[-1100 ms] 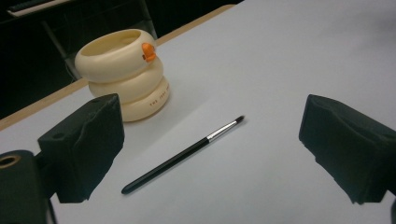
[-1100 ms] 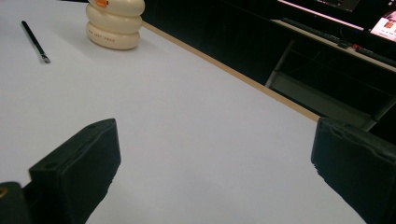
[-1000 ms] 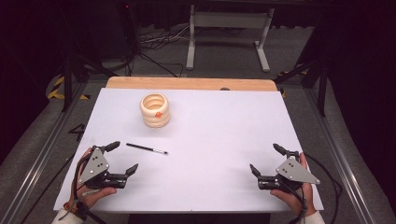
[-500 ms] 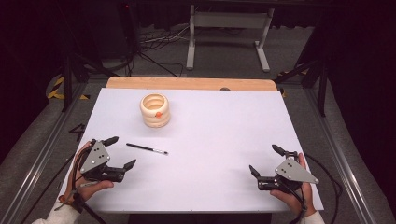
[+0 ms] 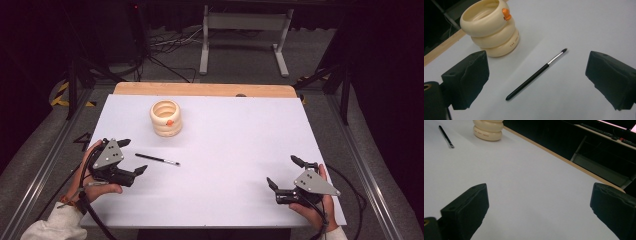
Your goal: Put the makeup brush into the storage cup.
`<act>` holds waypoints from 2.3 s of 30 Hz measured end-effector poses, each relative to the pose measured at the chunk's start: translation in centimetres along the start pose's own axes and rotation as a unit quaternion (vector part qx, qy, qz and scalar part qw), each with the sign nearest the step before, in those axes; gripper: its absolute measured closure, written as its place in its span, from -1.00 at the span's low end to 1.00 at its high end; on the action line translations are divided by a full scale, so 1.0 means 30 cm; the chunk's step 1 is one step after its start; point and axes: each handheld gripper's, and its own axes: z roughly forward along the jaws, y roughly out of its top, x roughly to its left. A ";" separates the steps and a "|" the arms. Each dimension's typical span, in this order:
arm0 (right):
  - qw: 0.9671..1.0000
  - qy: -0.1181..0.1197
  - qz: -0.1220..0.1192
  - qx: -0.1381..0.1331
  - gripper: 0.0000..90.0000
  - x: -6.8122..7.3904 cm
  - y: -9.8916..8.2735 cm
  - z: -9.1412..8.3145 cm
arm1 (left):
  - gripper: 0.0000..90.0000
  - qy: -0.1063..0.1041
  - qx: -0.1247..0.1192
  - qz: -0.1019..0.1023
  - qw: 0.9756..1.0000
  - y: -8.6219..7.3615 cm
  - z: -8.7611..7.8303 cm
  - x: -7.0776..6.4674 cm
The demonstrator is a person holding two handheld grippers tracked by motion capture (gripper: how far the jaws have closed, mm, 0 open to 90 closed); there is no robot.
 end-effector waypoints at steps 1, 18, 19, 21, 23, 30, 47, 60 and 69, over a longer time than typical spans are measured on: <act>1.000 0.000 0.000 0.000 -0.95 0.000 0.000 0.000 | -0.86 -0.002 0.009 0.006 1.000 0.006 0.007 0.002; 1.000 0.006 -0.002 0.007 -0.94 0.001 -0.005 0.004 | -0.64 -0.057 0.147 0.110 0.981 0.127 0.099 0.041; 1.000 0.007 -0.001 0.007 -0.94 0.001 -0.005 0.004 | -0.64 -0.062 0.156 0.110 0.980 0.131 0.110 0.044; 1.000 0.006 -0.002 0.008 -0.94 0.001 -0.006 0.005 | -0.64 -0.064 0.176 0.124 0.974 0.136 0.127 0.048; 1.000 0.008 -0.001 0.008 -0.94 0.001 -0.007 0.006 | -0.63 -0.075 0.189 0.131 0.970 0.140 0.147 0.052; 1.000 0.008 0.000 0.008 -0.94 0.001 -0.008 0.006 | -0.53 -0.091 0.226 0.158 0.957 0.166 0.201 0.055; 1.000 0.012 0.003 0.011 -0.94 -0.001 -0.012 0.009 | -0.39 -0.127 0.313 0.220 0.915 0.178 0.370 0.042; 1.000 0.016 0.004 0.012 -0.93 -0.003 -0.015 0.006 | 0.22 -0.176 0.365 0.243 0.881 0.209 0.458 0.004; 1.000 0.015 0.004 0.005 -0.92 -0.001 -0.013 0.006 | 0.74 -0.195 0.396 0.251 0.861 0.214 0.485 -0.018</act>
